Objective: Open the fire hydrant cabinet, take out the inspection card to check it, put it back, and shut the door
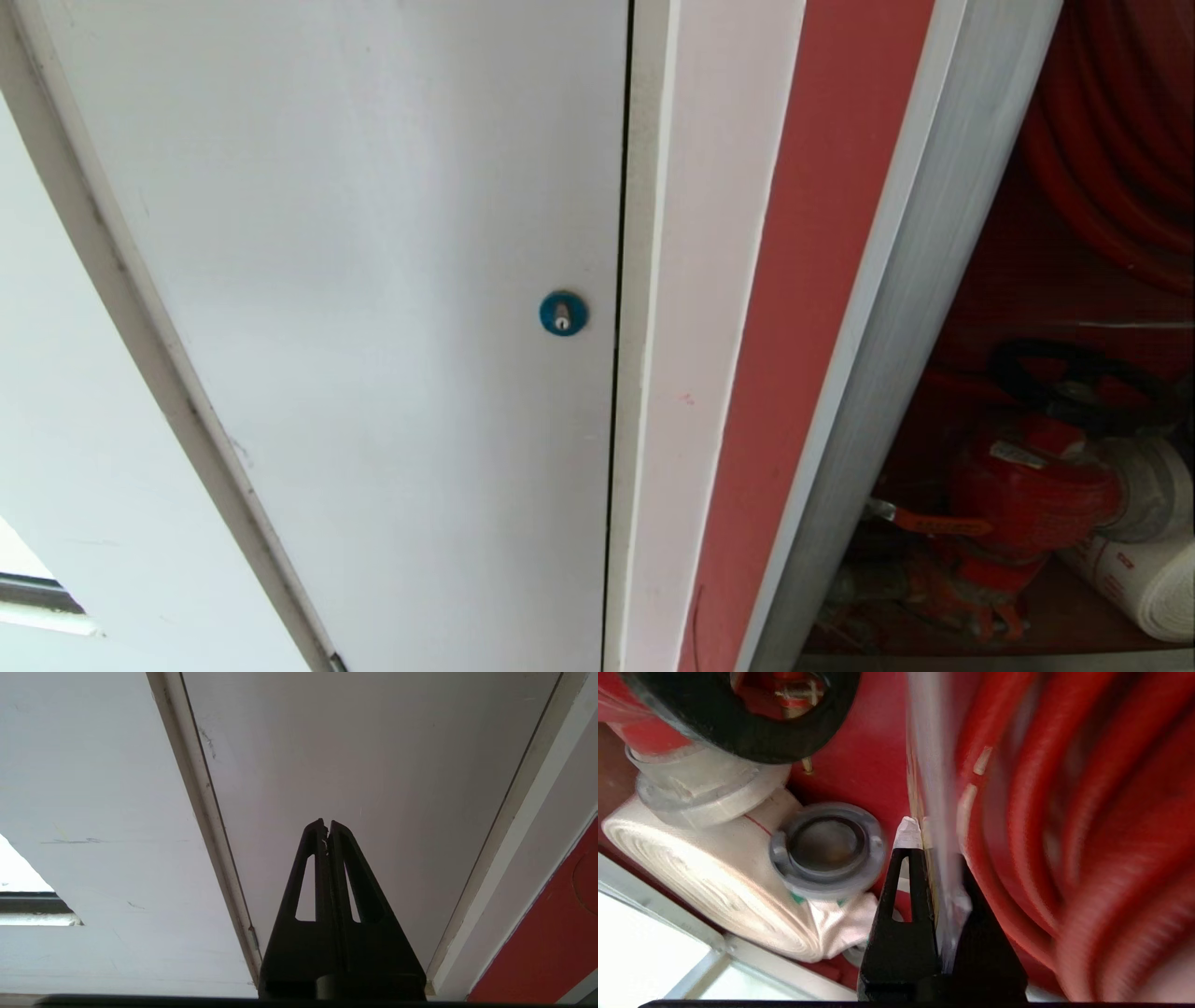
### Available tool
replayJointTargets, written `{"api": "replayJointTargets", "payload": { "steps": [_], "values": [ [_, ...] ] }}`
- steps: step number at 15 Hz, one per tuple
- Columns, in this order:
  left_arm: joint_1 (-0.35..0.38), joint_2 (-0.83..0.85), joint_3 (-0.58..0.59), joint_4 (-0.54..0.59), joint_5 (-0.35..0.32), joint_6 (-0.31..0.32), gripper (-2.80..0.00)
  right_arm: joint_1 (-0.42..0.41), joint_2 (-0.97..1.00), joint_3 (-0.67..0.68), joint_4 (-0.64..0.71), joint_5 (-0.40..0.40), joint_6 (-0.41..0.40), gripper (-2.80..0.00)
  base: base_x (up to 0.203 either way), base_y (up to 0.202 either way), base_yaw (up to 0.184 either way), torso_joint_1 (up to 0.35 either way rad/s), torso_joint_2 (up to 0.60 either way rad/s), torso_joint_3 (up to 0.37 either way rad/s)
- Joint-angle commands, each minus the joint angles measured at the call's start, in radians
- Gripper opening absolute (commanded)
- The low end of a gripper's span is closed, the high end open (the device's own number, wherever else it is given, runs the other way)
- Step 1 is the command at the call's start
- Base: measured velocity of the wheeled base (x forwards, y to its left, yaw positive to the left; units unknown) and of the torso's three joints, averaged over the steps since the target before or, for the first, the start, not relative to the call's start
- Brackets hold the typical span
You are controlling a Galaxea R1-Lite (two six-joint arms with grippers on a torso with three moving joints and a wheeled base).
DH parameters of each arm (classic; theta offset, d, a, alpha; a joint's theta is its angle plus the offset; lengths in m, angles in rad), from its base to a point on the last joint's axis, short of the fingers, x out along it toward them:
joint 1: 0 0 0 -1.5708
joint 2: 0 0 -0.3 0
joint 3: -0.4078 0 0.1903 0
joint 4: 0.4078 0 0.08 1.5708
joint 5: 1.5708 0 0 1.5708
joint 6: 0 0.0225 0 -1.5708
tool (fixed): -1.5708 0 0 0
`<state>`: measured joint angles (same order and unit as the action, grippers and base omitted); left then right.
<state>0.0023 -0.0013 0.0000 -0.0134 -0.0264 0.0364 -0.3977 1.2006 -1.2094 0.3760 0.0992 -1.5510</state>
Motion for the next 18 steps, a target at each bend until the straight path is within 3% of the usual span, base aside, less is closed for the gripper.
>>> {"api": "replayJointTargets", "payload": {
  "steps": [1,7,18],
  "values": [
    [0.001,0.001,0.011,0.000,0.000,0.000,-2.80,-0.067,0.039,0.000,0.002,0.048,-0.025,-2.80,0.000,0.000,0.000,0.000,0.00,0.000],
    [0.001,0.001,0.012,0.000,0.000,0.000,-2.80,-0.144,0.070,0.005,0.000,0.129,-0.055,-2.80,0.000,0.000,0.000,0.000,0.00,0.000],
    [0.002,0.001,0.012,0.000,0.000,0.000,-2.80,-0.144,0.094,0.024,-0.072,0.152,-0.105,-2.80,0.000,0.000,0.000,0.000,0.00,0.000]
  ]
}}
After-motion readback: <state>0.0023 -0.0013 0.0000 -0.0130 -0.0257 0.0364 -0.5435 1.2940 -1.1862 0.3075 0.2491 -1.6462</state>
